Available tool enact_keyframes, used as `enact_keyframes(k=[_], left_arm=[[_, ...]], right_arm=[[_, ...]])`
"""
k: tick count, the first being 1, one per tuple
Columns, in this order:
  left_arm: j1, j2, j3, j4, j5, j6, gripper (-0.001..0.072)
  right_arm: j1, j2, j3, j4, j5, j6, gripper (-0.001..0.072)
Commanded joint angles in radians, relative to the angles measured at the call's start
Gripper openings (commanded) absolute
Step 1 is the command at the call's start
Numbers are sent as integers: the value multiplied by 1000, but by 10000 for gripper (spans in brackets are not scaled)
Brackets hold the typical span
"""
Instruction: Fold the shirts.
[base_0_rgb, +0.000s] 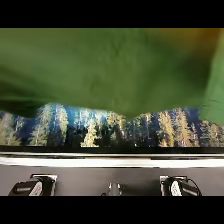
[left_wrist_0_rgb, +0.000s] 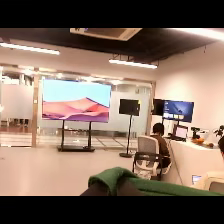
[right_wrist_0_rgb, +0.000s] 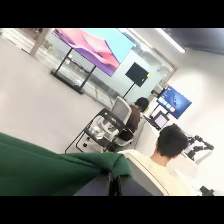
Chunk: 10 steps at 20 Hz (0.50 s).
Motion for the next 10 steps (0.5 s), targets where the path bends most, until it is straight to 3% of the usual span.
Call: enact_keyframes(k=[1, 3, 5, 7, 10], left_arm=[[1, -7, 10, 35, -38, -3, 37], [1, -51, 10, 101, -77, -3, 38], [1, -129, 7, 122, -179, -3, 38], [1, -232, -19, 122, -307, -3, 38], [1, -397, -131, 122, -394, -2, 38]], right_arm=[[1, -7, 9, -26, 40, 39, 18], [1, -59, 9, -23, 44, 116, 18], [1, -139, 9, -1, 106, 120, 18], [1, -269, 9, 36, 281, 140, 18], [24, -512, 6, 21, 481, 187, 18]])
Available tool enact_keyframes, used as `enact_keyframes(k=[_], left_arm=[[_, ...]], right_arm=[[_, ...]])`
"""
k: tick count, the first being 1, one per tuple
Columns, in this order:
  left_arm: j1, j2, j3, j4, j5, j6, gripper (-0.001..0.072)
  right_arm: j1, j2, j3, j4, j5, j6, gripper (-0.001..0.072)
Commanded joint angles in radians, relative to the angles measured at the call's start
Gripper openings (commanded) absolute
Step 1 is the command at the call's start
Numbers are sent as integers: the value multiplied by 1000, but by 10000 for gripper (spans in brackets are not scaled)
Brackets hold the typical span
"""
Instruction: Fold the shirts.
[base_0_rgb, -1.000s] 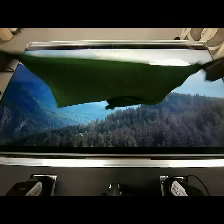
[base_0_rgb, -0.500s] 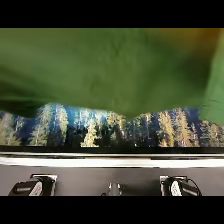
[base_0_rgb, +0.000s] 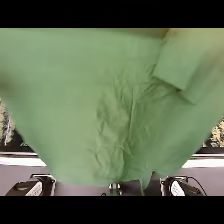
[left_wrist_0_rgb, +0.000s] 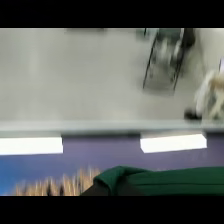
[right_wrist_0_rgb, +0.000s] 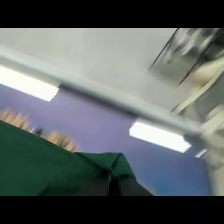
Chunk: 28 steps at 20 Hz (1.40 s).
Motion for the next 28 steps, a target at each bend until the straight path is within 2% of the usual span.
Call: enact_keyframes(k=[1, 3, 5, 7, 11, 15, 17, 19, 21, 24, 26, 28], left_arm=[[1, -192, -122, 19, -130, 1, 38], [0, -315, -194, 19, -119, 14, 39], [1, -457, -207, 19, -71, 109, 39], [1, -589, -182, 18, -40, 116, 39], [1, -777, -120, -35, -21, 116, 39], [1, -866, -114, -43, 69, 113, 39], [1, -884, -113, -55, 89, 114, 39], [3, -878, -100, -53, 72, 124, 39], [8, -871, -76, -53, -26, 143, 39], [5, -878, -82, -23, -259, 144, 39], [5, -879, -118, 41, -319, 138, 39], [8, -879, -166, 48, -332, 124, 38]], right_arm=[[51, -266, -8, -26, 236, 56, 18], [154, -441, -24, -106, 232, 80, 19], [232, -611, -23, -178, 91, 146, 20], [265, -738, -18, -154, -34, 167, 20], [275, -856, -18, -125, -215, 180, 20], [275, -904, -18, -124, -277, 190, 20], [275, -908, -18, -124, -267, 190, 20], [274, -886, -15, -131, -194, 172, 20], [275, -853, -14, -184, -38, 137, 20], [275, -846, -44, -213, 250, 137, 20], [275, -846, -97, -213, 280, 139, 19], [275, -848, -164, -213, 237, 180, 19]])
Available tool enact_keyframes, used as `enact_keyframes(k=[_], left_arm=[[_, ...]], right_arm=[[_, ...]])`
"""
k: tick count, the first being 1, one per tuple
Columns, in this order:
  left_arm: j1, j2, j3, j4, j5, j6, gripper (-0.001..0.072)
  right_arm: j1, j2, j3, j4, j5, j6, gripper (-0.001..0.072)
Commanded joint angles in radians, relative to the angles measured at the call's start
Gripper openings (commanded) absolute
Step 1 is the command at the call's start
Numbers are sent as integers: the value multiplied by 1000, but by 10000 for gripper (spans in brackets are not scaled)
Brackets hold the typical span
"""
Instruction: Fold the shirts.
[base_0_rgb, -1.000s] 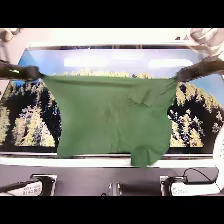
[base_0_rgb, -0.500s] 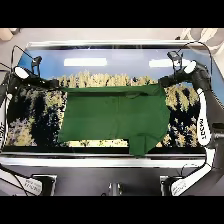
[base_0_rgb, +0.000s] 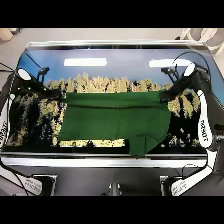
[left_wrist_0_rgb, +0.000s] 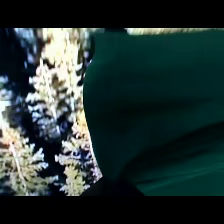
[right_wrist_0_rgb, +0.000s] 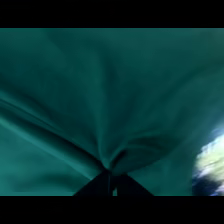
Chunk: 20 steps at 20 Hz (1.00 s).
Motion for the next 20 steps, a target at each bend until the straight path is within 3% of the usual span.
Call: enact_keyframes(k=[1, 5, 8, 9, 13, 15, 20], left_arm=[[1, -2, -63, 39, -97, -14, 38], [1, -3, -76, 26, -97, -14, 54], [8, 1, -58, 2, -148, -22, 501], [18, 8, -45, 4, -174, -22, 532], [98, 113, -58, 13, -246, -45, 507], [132, 198, -180, 13, -227, -45, 502], [146, 399, -699, 10, -21, -2, 503]], right_arm=[[0, 0, -92, -9, 46, 52, 19], [0, 6, -104, 9, 11, 73, 32], [-1, 37, -81, 2, -11, 66, 449], [-2, 63, -64, -16, -2, 42, 490], [-122, 175, -53, -31, 142, 26, 487], [-187, 221, -120, -32, 212, -4, 486], [-209, 419, -507, -22, 88, -52, 485]])
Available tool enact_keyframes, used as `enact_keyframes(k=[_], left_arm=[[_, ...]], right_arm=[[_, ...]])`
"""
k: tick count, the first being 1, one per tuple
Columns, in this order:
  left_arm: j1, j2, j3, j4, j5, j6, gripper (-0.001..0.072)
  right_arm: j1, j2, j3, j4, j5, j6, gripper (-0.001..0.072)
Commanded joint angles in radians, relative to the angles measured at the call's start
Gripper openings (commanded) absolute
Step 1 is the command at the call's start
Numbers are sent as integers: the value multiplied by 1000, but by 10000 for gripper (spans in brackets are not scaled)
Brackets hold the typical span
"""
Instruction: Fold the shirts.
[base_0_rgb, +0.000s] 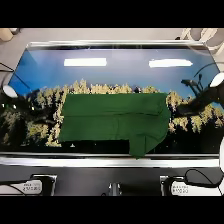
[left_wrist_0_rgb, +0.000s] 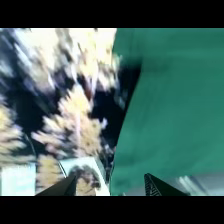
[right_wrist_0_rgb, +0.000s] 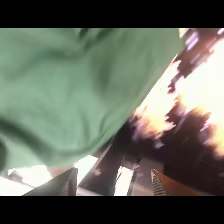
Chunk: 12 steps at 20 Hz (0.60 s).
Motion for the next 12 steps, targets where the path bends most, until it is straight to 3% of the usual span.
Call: enact_keyframes(k=[1, 11, 12], left_arm=[[13, 115, -284, -18, 148, 36, 502], [-98, 111, -376, -115, 270, 10, 499], [-103, 110, -376, -116, 280, -6, 422]], right_arm=[[-20, 111, -203, 8, -51, -50, 484], [-20, 124, -270, 2, -64, -84, 490], [-20, 140, -311, 5, -63, -93, 491]])
